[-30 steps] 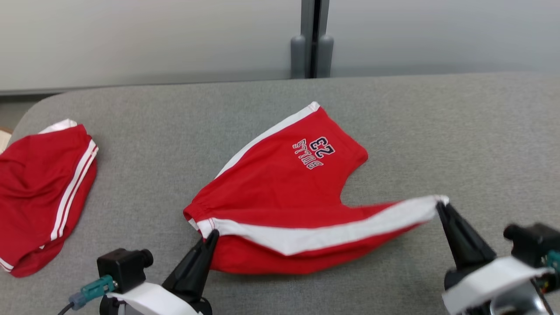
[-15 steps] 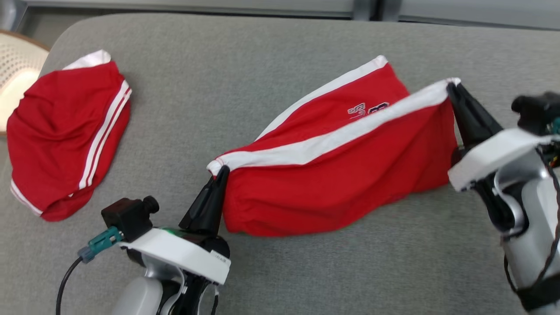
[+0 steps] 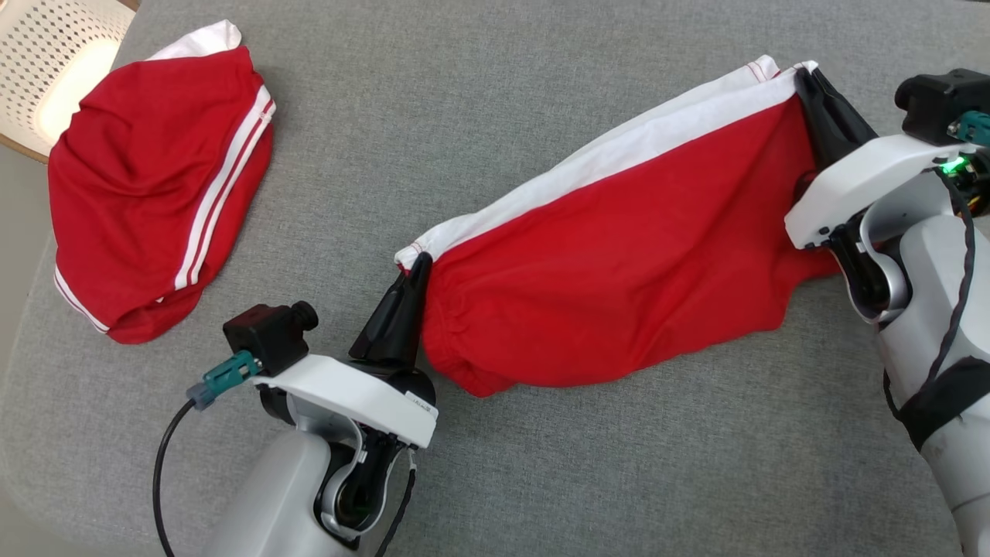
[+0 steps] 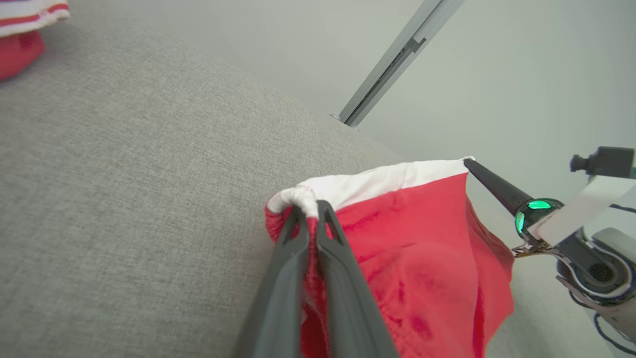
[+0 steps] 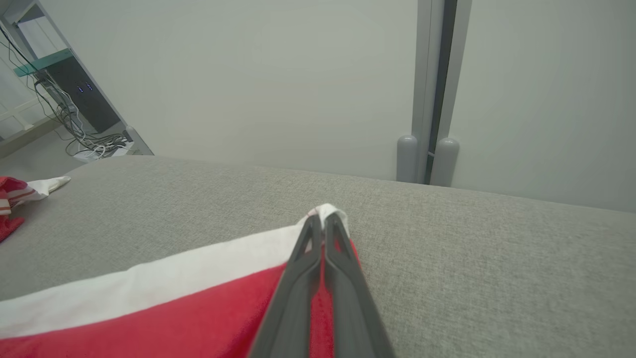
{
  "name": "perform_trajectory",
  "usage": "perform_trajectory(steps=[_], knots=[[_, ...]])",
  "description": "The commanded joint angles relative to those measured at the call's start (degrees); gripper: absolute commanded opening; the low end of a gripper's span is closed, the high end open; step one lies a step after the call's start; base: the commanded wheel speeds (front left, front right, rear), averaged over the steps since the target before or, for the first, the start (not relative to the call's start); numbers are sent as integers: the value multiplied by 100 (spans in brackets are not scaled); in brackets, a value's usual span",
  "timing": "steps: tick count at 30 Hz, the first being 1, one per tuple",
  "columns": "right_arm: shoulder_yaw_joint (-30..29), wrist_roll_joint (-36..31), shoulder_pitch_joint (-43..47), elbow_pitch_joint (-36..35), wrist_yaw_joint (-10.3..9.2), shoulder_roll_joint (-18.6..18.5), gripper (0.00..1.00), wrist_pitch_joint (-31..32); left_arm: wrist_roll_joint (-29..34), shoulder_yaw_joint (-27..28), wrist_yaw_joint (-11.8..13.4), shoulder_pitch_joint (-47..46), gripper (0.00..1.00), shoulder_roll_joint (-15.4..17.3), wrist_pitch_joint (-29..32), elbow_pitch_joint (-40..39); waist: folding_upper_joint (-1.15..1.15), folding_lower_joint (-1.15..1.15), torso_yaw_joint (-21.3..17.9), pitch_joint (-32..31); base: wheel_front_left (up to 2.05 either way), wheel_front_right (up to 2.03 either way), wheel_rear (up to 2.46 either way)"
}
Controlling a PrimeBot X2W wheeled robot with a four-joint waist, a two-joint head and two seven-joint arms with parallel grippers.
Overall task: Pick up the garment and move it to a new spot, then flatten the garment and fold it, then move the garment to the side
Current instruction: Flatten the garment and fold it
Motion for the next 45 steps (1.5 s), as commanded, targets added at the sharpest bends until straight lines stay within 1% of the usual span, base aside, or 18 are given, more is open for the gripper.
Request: perform_trajectory(steps=[1, 6, 7, 8, 9, 11, 13, 18, 21, 25, 29, 34, 37, 40, 45], knots=[[49, -4, -108, 92, -2, -3, 0, -104, -23, -13, -18, -143, 0, 25, -47, 84, 0, 0, 5, 23, 0, 0, 0], [396, 29, -426, 633, -2, 42, 0, -388, -118, -141, -59, -411, 0, -1, -102, 537, 0, 0, -14, 50, 0, 0, 0], [460, 43, -475, 712, -2, 59, 26, -450, -111, -186, -61, -456, 27, -6, -73, 612, 0, 0, -13, 52, 0, 0, 0], [528, 46, -517, 769, -2, 77, 55, -526, -95, -218, -66, -496, 62, -6, -64, 687, 0, 0, -15, 49, 0, 0, 0], [579, 61, -544, 821, -2, 84, 100, -611, -72, -240, -70, -524, 100, -2, -77, 753, 0, 0, -20, 45, 0, 0, 0], [665, 77, -556, 909, -2, 69, 100, -823, -44, -283, -59, -552, 100, 1, -60, 882, 0, 0, -33, 20, 0, 0, 0], [736, 61, -493, 923, -2, 78, 100, -1066, 21, -257, 7, -561, 100, 31, -160, 947, 0, 0, -65, -36, 0, 0, 0], [758, -67, -202, 664, -2, 74, 100, -1408, 386, -205, 373, -404, 100, 224, -443, 889, 0, 0, -215, -197, 0, 0, 0], [602, -156, 67, 321, -2, 56, 100, -1469, 631, -142, 634, -288, 100, 350, -582, 715, 0, 0, -315, -299, 0, 0, 0], [220, -385, 588, -442, -2, 58, 100, -1468, 991, -2, 984, -124, 100, 530, -696, 312, 0, 0, -460, -447, 0, 0, 0], [-210, -641, 1211, -1155, -2, 127, 100, -1464, 1221, 266, 1210, 32, 100, 658, -735, -125, 0, 0, -601, -606, 0, 0, 0], [-568, -883, 1852, -1777, -2, 306, 100, -1460, 1476, 639, 1315, 135, 100, 805, -745, -482, 0, 0, -832, -725, 0, 0, 0], [-738, -980, 2192, -2076, -2, 421, 100, -1411, 1686, 770, 1330, 186, 100, 848, -747, -585, 0, 0, -930, -791, 0, 0, 0], [-807, -1058, 2416, -2292, -1, 470, 100, -1352, 1800, 814, 1314, 240, 100, 886, -748, -609, 0, 0, -986, -840, 0, 0, 0], [-992, -1223, 3024, -2781, -1, 642, 100, -1156, 2040, 789, 1204, 354, 100, 988, -749, -471, 0, 0, -1122, -999, 0, 0, 0]])
